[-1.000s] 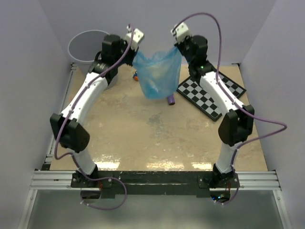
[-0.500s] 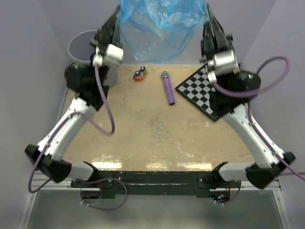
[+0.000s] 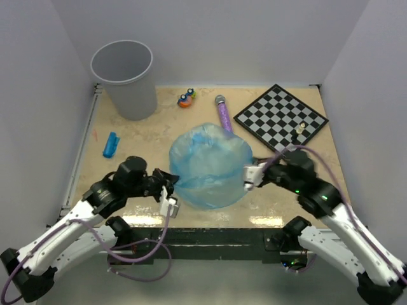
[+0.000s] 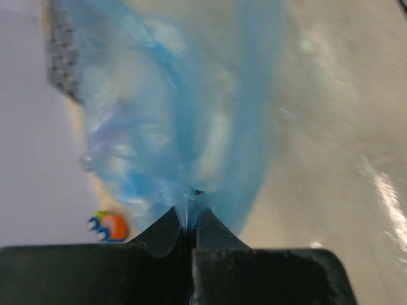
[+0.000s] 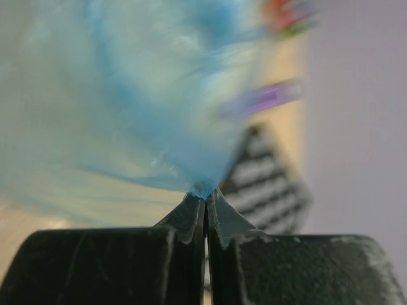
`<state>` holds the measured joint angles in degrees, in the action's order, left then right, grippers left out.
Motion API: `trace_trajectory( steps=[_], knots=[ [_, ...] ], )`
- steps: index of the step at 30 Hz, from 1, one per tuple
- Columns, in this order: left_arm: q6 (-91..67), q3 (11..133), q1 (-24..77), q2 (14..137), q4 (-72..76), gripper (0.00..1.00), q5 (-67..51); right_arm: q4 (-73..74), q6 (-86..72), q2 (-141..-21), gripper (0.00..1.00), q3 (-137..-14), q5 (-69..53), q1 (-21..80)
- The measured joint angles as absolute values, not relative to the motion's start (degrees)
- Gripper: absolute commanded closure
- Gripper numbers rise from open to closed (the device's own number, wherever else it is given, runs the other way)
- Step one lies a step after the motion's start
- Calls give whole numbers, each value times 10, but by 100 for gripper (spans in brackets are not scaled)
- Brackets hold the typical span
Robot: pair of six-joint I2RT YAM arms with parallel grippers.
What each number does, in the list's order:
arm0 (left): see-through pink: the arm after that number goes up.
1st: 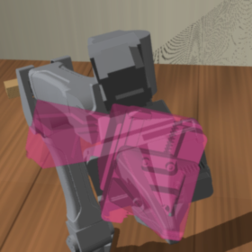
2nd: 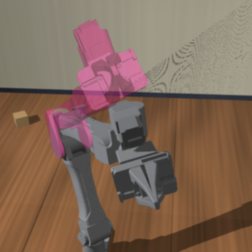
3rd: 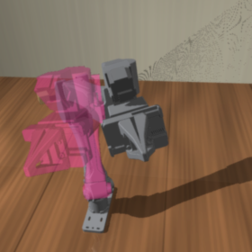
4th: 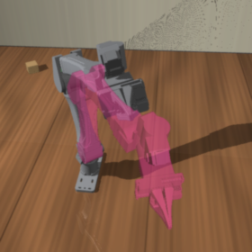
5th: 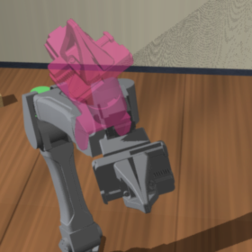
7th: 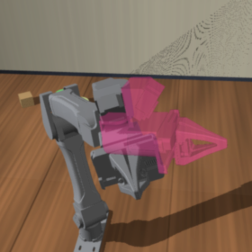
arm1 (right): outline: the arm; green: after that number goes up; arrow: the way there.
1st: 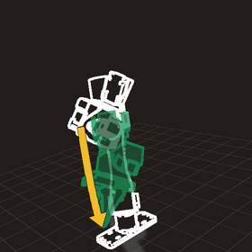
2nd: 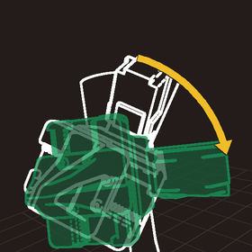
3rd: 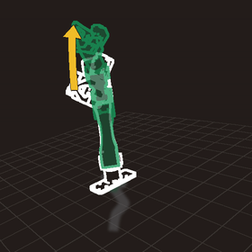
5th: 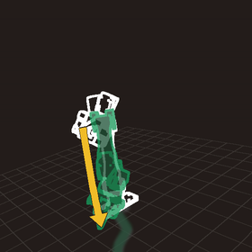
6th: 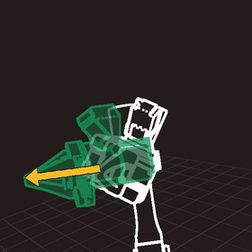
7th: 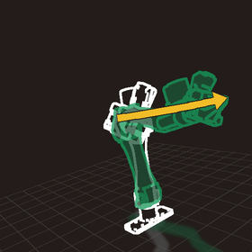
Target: Put the trash bags into the trash bin
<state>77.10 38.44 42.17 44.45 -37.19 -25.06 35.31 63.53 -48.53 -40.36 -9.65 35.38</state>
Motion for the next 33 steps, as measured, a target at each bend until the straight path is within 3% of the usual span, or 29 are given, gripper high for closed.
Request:
trace_trajectory(
  steps=[2,3,6,10,11,15,21,26,33],
  knots=[
    [716,401,422,390,-328,100,-257,291,587,-367,100,-458,-116,356],
    [688,413,422,376,-303,94,-261,252,561,-335,100,-491,-119,356],
    [593,457,422,399,-248,50,-258,156,487,-338,100,-558,-115,357],
    [456,561,419,504,-235,20,-244,89,399,-431,100,-567,-78,351],
    [426,585,415,528,-231,17,-246,79,381,-452,100,-561,-64,347],
    [329,675,391,568,-228,8,-257,64,333,-525,100,-546,3,311],
    [201,886,360,632,-184,7,-299,38,271,-598,100,-584,76,235],
    [149,900,303,642,-128,7,-270,25,232,-630,100,-613,96,216],
    [263,925,115,785,-139,11,-198,20,211,-625,100,-660,95,213]
  ],
)
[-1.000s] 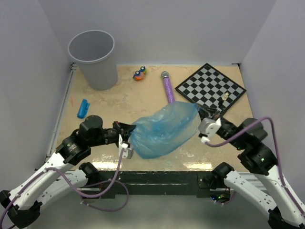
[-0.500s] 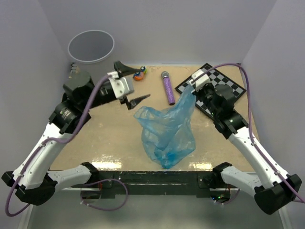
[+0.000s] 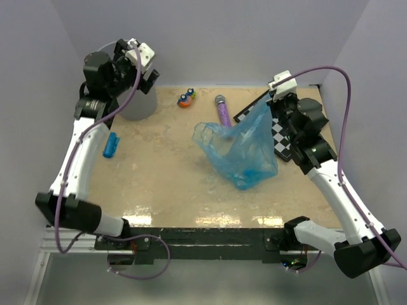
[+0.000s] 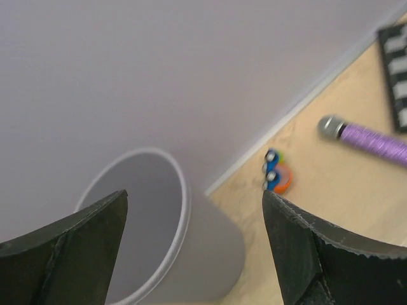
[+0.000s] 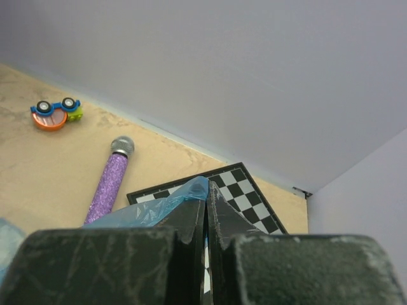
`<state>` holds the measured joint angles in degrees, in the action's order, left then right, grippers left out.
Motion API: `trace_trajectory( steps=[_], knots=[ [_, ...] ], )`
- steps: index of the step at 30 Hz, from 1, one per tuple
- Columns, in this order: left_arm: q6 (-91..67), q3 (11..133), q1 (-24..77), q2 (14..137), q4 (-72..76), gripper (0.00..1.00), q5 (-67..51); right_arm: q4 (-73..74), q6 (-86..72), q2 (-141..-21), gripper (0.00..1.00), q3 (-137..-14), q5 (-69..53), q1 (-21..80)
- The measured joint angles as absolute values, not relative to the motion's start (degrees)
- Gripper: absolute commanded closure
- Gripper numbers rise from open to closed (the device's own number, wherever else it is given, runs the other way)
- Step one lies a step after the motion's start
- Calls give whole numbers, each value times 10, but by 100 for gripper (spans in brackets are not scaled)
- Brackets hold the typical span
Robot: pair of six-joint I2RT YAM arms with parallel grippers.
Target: Put the trash bags into the trash bin
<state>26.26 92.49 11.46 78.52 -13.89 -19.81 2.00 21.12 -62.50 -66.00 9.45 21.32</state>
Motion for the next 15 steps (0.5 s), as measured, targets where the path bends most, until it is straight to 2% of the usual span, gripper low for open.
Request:
trace_trajectory(
  steps=[5,9,15],
  knots=[
    [312,1004,33,941,-213,14,-199,24,204,-607,100,-661,94,205],
    [327,1026,11,998,-223,14,-204,25,199,-601,100,-659,89,198],
    [342,1100,9,1064,-246,26,-213,30,189,-594,100,-652,79,179]
  ],
)
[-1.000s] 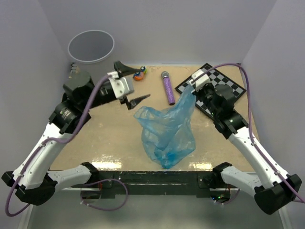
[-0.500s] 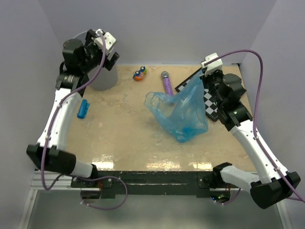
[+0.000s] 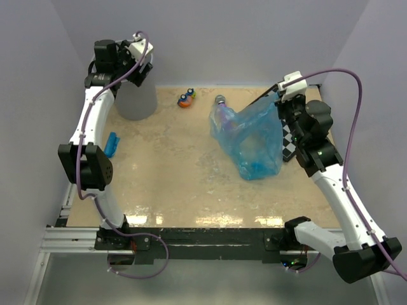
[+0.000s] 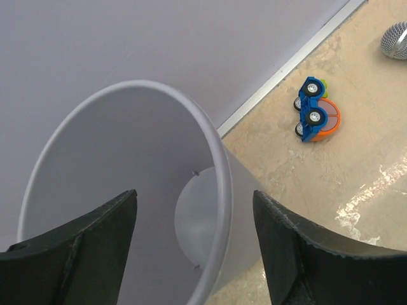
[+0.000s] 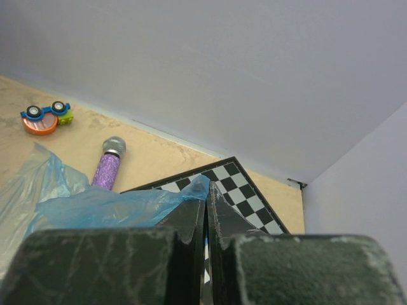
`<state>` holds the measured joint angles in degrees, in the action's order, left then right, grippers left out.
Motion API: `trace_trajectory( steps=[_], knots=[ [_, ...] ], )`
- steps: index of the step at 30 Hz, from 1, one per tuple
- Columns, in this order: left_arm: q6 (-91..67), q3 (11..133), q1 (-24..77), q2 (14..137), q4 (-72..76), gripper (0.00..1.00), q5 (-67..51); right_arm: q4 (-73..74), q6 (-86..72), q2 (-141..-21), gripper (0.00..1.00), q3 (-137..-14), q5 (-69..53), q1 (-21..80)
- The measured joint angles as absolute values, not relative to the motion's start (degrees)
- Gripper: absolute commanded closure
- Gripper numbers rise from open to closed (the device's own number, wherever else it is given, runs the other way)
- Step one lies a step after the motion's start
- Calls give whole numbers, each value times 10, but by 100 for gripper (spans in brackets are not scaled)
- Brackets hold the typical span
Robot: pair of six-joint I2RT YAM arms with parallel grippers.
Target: Put the trash bags into the trash bin
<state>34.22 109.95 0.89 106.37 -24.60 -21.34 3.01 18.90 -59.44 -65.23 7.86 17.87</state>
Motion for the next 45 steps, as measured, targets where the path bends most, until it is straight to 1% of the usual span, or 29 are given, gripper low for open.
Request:
trace_trajectory(
  steps=[3,6,8,11,16,17,21,26,30,35,38,45],
  knots=[
    [352,1138,9,1101,-263,34,-220,33,189,-592,100,-652,77,174],
    [362,1148,9,1124,-282,39,-223,33,188,-587,100,-652,74,170],
    [371,1160,9,1142,-297,46,-223,33,186,-585,100,-652,67,169],
    [379,1191,9,1169,-324,60,-223,33,184,-585,100,-652,62,169],
    [397,1209,9,1179,-366,97,-249,33,182,-585,100,-652,60,168],
    [398,1208,9,1176,-374,100,-259,33,182,-585,100,-652,59,168],
    [402,1149,10,1128,-394,100,-296,34,182,-586,100,-655,49,166],
    [402,1043,34,998,-456,100,-318,34,181,-599,100,-683,43,164],
    [403,988,96,879,-489,100,-329,27,180,-616,100,-710,35,164],
    [385,899,206,736,-465,100,-373,7,170,-652,100,-750,38,164],
    [364,862,268,707,-453,100,-384,-8,159,-679,100,-791,53,164],
    [335,795,366,736,-431,100,-364,-55,147,-702,100,-902,78,163]
  ],
)
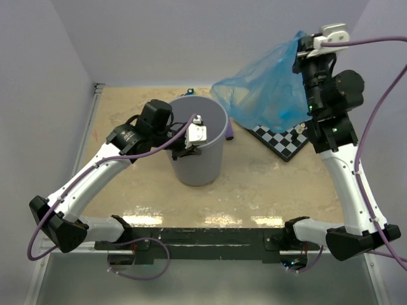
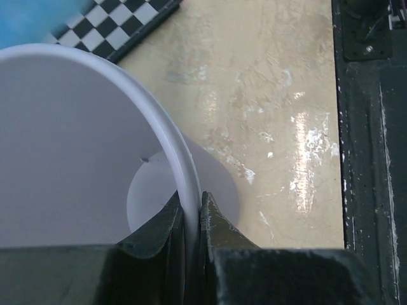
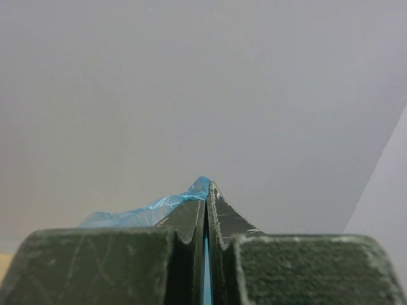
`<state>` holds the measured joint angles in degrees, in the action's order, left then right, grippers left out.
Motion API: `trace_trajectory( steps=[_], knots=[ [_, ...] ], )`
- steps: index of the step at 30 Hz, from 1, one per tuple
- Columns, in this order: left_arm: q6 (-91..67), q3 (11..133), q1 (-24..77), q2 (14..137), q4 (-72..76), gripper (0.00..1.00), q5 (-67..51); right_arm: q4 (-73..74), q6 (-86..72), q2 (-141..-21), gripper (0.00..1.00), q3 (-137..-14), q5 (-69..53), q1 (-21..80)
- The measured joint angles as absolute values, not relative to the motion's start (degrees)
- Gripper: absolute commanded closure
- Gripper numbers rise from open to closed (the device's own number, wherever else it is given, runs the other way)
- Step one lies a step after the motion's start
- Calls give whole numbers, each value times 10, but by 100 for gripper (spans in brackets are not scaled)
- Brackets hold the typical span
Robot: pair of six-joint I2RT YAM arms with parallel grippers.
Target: Put the trash bags into the trash bin
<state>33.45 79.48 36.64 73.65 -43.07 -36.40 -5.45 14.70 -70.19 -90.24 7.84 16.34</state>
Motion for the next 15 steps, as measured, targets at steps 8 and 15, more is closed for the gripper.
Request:
trace_trajectory(
  steps=[8,15],
  knots=[
    [371,736,409,730,-403,54,-343,-83,107,-703,100,-993,43,163],
    [370,754,410,689,-389,36,-325,-87,43,-715,100,-1006,-107,164]
  ],
)
